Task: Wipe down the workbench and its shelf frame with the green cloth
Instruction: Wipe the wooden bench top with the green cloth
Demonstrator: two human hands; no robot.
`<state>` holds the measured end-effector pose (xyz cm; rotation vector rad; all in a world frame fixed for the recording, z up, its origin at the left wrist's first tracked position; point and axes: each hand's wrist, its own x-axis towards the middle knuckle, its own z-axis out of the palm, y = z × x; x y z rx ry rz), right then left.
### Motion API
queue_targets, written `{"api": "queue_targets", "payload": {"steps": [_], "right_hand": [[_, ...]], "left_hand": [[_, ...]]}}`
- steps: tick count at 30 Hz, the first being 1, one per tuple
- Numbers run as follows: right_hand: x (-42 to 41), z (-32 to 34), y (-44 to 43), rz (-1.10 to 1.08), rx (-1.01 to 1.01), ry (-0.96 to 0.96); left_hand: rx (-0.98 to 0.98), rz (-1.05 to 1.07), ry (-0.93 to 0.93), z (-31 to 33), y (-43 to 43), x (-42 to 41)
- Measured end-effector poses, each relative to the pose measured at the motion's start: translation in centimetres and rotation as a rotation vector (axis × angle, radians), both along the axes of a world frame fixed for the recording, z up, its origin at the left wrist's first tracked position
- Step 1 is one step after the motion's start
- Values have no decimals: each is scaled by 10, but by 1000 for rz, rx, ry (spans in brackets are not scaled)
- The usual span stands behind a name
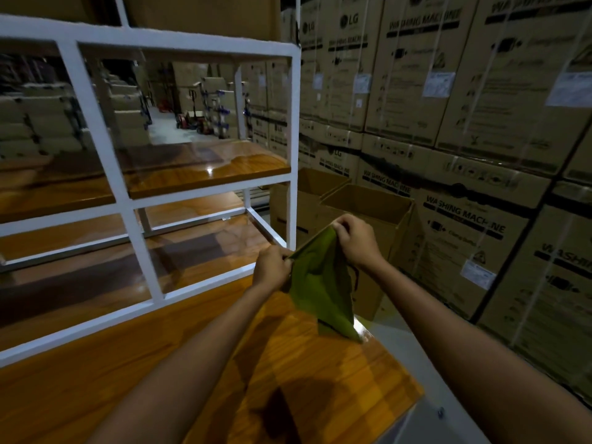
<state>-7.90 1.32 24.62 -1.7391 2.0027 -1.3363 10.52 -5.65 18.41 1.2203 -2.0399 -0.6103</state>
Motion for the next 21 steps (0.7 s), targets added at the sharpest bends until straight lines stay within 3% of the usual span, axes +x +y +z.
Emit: {"api": "queue_targets", "payload": {"steps": [7,12,16,21], "right_hand": [[-20,41,15,-79,-85,27],[-31,55,23,-124,-126,10],[-36,61,28,-137,-147,-79],[-38,60,31,-126,-150,-118]], "left_hand": [[29,-170,108,42,-11,27],[190,-337,168,91,-16,38],[257,-388,323,121,-15,43],[278,-378,367,135,-21,46]]}}
